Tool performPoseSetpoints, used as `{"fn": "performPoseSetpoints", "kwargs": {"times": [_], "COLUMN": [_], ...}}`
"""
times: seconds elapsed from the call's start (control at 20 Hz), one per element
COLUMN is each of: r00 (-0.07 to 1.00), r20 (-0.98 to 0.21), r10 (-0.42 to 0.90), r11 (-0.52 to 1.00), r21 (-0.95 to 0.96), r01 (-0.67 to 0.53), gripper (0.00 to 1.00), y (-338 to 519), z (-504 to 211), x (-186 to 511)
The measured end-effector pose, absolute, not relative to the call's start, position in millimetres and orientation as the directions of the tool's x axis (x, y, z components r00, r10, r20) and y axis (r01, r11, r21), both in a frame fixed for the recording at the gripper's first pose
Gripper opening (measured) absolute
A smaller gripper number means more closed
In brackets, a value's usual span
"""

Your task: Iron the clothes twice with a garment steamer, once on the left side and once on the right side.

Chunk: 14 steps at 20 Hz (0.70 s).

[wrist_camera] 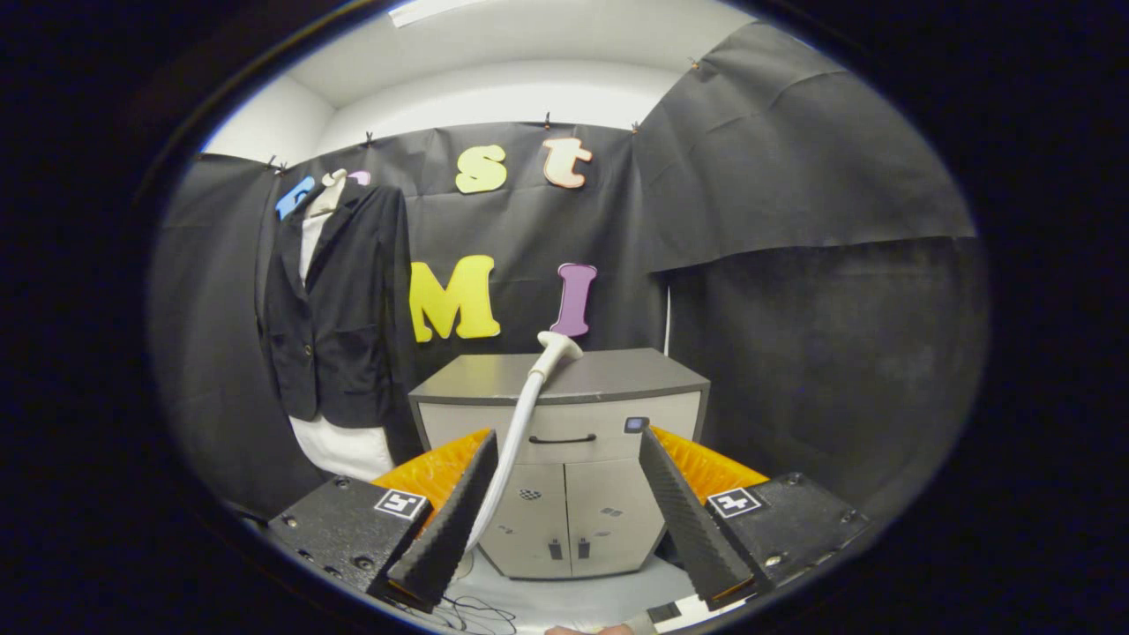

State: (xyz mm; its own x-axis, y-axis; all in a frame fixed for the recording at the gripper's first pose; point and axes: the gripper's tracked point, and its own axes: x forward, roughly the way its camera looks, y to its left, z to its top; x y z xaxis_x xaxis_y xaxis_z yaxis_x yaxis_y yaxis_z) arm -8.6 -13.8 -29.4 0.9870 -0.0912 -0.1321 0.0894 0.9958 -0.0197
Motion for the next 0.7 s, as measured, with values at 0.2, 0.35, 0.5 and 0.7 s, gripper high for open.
{"fn": "performPoseSetpoints", "kwargs": {"times": [0.2,0.35,0.5,0.7], "r00": [0.98,0.976,0.977,0.977], "r20": [-0.162,-0.169,-0.149,-0.118], "r10": [-0.116,-0.137,-0.151,-0.179], "r11": [0.993,0.99,0.987,0.984], "r21": [-0.04,-0.05,-0.071,-0.012], "r01": [0.111,0.13,0.141,0.179], "gripper": [1.0,1.0,1.0,1.0], "y": [-10,0,13,33], "z": [-32,-31,-21,-2], "x": [-5,-2,0,5]}}
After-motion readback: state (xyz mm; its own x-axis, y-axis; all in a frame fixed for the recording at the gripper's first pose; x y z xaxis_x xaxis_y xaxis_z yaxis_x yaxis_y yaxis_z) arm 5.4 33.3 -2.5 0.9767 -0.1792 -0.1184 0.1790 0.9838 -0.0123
